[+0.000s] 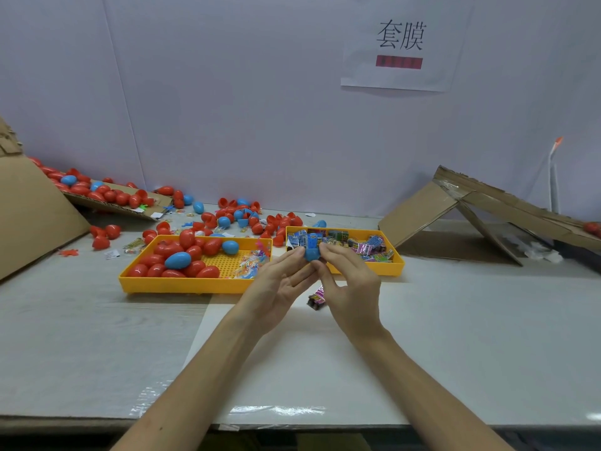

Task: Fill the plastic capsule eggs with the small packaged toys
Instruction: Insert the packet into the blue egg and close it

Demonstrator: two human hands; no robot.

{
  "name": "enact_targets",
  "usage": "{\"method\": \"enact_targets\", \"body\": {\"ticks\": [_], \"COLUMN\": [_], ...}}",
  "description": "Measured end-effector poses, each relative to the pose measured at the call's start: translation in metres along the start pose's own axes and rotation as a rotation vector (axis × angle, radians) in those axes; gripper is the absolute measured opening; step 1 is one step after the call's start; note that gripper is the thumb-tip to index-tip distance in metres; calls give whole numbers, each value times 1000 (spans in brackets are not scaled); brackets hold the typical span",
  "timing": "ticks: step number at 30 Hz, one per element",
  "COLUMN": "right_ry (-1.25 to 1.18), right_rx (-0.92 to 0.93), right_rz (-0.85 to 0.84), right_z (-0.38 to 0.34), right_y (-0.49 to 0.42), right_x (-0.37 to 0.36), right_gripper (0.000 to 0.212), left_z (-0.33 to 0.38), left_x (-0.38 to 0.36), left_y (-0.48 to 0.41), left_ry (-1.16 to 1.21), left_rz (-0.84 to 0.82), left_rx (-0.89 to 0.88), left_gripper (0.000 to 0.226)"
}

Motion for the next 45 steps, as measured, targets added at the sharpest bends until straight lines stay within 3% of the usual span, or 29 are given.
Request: {"method": "enact_targets", "body": {"ticks": [7, 13, 26, 32, 45], "right_ry": [11, -63, 2, -105, -70], "right_rx": [26, -64, 19, -90, -86], "right_rz": [39, -9, 17, -36, -17], "right_z": [0, 0, 0, 4, 6], "right_y": [1, -2, 1, -2, -2], "right_x": [1, 0, 0, -1, 0], "right_gripper": [27, 35, 30, 38, 26], "left_z": [0, -5, -8, -7, -12], "left_x": [-2, -2, -5, -4, 0], "left_y": [1, 0, 1, 0, -1], "left_ry": [-60, -47, -120, -77, -69], "left_rz": [-13, 0, -6, -29, -16], "left_rx": [6, 73, 90, 98, 150], "left_gripper": [33, 33, 30, 36, 41]}}
Point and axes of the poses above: each hand's wrist, its own y-axis away from the middle knuckle, its own x-axis out of the back of the hand, z = x × y, the point moved 6 cm from there along -y, towards the middle knuckle, and after that the axes turned 11 degrees about y, right-handed, at the moved point
